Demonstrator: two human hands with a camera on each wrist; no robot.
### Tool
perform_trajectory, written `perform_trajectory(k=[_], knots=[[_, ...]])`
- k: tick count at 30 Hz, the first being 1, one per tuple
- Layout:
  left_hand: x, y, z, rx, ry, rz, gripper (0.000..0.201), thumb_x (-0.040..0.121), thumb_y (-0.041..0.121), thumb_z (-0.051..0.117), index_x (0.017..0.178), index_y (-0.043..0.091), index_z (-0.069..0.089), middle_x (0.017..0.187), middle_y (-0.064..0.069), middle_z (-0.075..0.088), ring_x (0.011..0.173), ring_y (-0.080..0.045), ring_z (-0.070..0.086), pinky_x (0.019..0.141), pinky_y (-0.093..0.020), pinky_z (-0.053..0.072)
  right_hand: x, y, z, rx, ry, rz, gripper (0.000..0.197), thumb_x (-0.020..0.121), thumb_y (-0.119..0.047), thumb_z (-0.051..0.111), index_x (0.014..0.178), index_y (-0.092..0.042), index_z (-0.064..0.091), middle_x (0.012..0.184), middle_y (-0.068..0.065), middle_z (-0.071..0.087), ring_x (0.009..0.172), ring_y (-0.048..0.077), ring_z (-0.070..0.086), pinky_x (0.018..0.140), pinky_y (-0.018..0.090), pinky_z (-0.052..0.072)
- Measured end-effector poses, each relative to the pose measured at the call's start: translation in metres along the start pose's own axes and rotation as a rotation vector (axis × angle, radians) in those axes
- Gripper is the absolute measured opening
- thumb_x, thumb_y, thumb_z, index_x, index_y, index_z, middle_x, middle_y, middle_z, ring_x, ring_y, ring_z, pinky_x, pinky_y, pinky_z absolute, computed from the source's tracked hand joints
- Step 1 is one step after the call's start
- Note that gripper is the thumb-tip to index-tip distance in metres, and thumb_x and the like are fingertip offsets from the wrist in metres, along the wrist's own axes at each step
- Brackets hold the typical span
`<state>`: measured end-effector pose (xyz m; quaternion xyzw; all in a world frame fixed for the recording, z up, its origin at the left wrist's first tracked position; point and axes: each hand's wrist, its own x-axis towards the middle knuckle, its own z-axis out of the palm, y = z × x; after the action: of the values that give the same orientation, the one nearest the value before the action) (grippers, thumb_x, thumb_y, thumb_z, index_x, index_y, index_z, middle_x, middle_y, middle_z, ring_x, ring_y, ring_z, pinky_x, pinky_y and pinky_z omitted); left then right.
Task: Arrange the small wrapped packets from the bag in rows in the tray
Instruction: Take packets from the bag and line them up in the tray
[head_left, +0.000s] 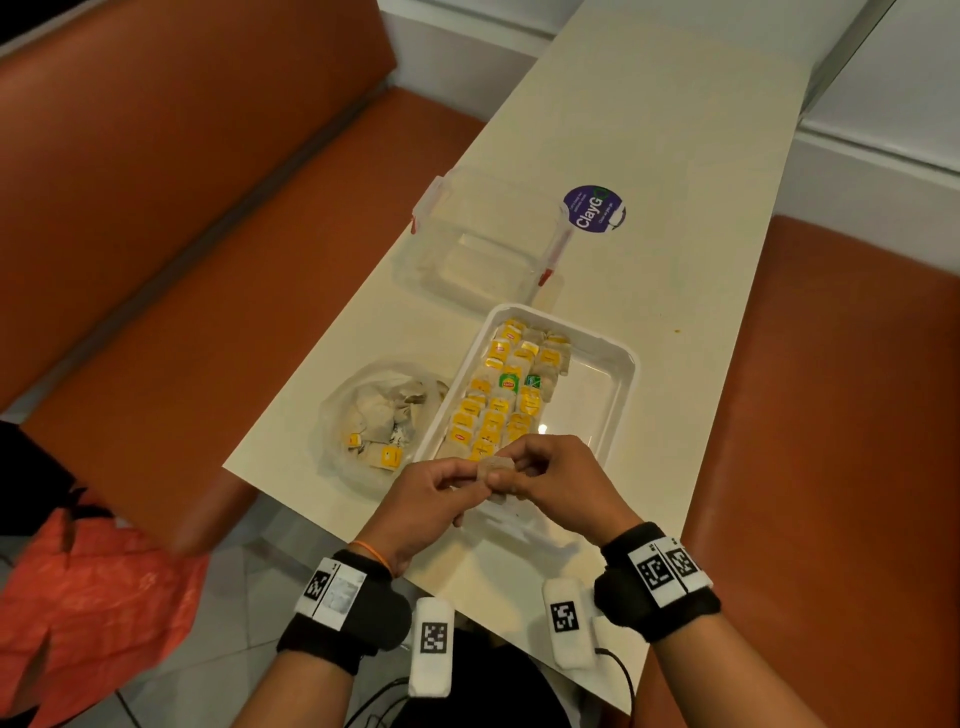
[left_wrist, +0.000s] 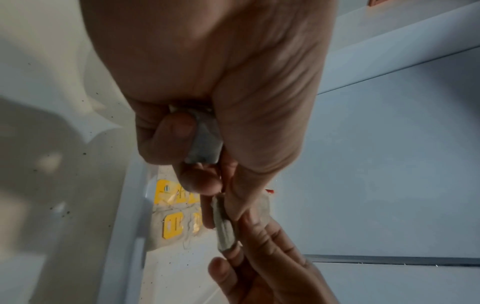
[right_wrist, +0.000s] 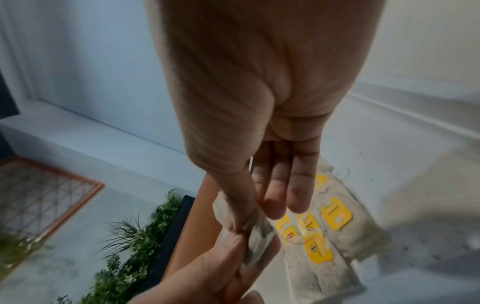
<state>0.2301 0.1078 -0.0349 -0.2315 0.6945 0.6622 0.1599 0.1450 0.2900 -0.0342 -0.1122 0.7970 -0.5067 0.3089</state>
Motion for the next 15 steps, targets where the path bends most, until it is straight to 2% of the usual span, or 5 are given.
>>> perform_trajectory(k=[2, 5, 8, 11, 15], knots=[[0.003, -0.003, -0.001, 0.007, 0.024, -0.015, 0.021, 0.095, 0.017, 0.075, 0.116, 0.022, 0.080, 0.102, -0.003, 0.079, 0.058, 0.002, 0.055, 0.052, -0.013, 0.043, 0.004, 0.009, 0.002, 0.018, 0.002, 0.014, 0.017, 0.083, -0.030, 0.087, 0.092, -0.019, 0.079, 0.081, 0.001, 0.078, 0.076, 0.019, 0.074, 0.076, 0.037, 0.062], [0.007, -0.008, -0.005, -0.018, 0.146, -0.073, 0.022, 0.095, 0.020, 0.075, 0.117, 0.022, 0.078, 0.106, -0.001, 0.078, 0.058, -0.002, 0.057, 0.056, -0.016, 0.048, 0.014, 0.025, 0.007, -0.041, 0.070, 0.066, 0.012, 0.084, -0.031, 0.086, 0.087, -0.023, 0.078, 0.078, -0.003, 0.077, 0.071, 0.014, 0.071, 0.075, 0.036, 0.061], [0.007, -0.006, -0.010, -0.132, 0.192, -0.129, 0.017, 0.099, 0.028, 0.070, 0.112, 0.021, 0.078, 0.105, -0.002, 0.078, 0.060, -0.010, 0.050, 0.047, -0.016, 0.038, 0.025, 0.039, 0.014, -0.139, 0.076, 0.143, 0.009, 0.086, -0.028, 0.083, 0.086, -0.025, 0.074, 0.081, -0.003, 0.076, 0.074, 0.015, 0.070, 0.077, 0.034, 0.060], [0.003, -0.003, -0.016, -0.207, 0.154, -0.157, 0.023, 0.103, 0.035, 0.063, 0.112, 0.019, 0.077, 0.106, -0.002, 0.079, 0.061, -0.011, 0.049, 0.048, -0.022, 0.027, 0.029, 0.047, 0.022, -0.201, 0.026, 0.183, 0.009, 0.088, -0.026, 0.081, 0.087, -0.026, 0.073, 0.083, 0.003, 0.076, 0.069, 0.016, 0.066, 0.074, 0.032, 0.058], [0.001, -0.002, -0.022, -0.278, 0.134, -0.159, 0.028, 0.104, 0.038, 0.060, 0.114, 0.017, 0.077, 0.108, -0.008, 0.079, 0.062, -0.010, 0.049, 0.051, -0.026, 0.024, 0.034, 0.051, 0.028, -0.171, 0.021, 0.228, 0.008, 0.089, -0.022, 0.080, 0.093, -0.019, 0.074, 0.082, 0.006, 0.077, 0.065, 0.017, 0.070, 0.075, 0.034, 0.061]])
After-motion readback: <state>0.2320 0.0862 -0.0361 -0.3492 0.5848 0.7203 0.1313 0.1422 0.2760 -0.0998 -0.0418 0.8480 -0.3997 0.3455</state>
